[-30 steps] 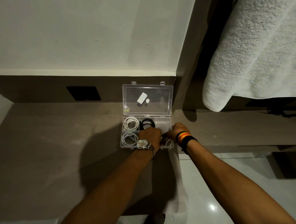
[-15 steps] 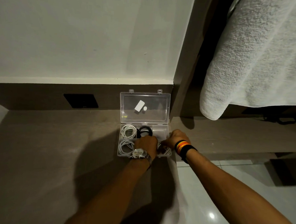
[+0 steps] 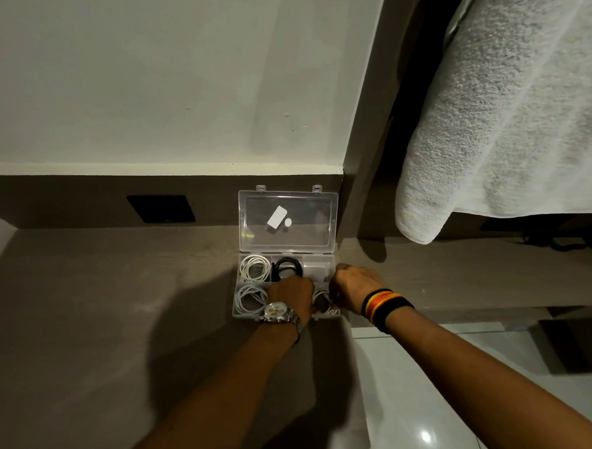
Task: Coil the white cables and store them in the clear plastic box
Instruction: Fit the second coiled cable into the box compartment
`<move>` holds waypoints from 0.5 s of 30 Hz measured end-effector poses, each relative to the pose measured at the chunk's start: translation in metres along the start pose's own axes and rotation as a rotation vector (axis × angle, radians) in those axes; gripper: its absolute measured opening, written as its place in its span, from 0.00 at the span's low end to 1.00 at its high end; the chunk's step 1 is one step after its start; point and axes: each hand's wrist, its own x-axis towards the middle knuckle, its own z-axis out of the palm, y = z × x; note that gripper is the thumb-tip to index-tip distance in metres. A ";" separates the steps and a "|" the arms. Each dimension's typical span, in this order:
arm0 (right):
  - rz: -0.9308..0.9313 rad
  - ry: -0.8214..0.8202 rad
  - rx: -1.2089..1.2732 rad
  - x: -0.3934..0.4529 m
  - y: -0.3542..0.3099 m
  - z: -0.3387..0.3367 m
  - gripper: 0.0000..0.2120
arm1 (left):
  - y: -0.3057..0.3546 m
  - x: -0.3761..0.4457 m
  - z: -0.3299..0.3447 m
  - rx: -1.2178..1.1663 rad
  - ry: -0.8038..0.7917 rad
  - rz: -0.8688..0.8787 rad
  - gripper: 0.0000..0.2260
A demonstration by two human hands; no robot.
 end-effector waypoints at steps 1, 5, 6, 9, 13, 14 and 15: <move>-0.021 -0.002 -0.028 0.002 -0.003 0.000 0.16 | 0.000 0.000 0.000 0.008 -0.002 0.003 0.09; -0.073 -0.030 -0.105 0.007 -0.015 0.005 0.19 | 0.001 0.002 -0.001 0.068 0.006 0.020 0.07; -0.084 -0.026 -0.120 0.009 -0.017 0.007 0.20 | 0.001 0.002 0.000 0.078 0.010 0.024 0.07; -0.092 0.025 -0.136 0.012 -0.017 0.011 0.21 | 0.000 0.004 0.000 0.078 0.003 0.025 0.07; -0.038 0.097 -0.097 0.007 -0.012 0.018 0.23 | -0.001 0.009 0.003 0.081 -0.003 0.020 0.08; -0.018 0.117 -0.076 0.005 -0.010 0.021 0.24 | 0.000 0.009 0.005 0.090 -0.001 0.027 0.08; 0.004 0.136 -0.057 0.003 -0.009 0.023 0.25 | 0.000 0.009 0.006 0.096 0.004 0.033 0.08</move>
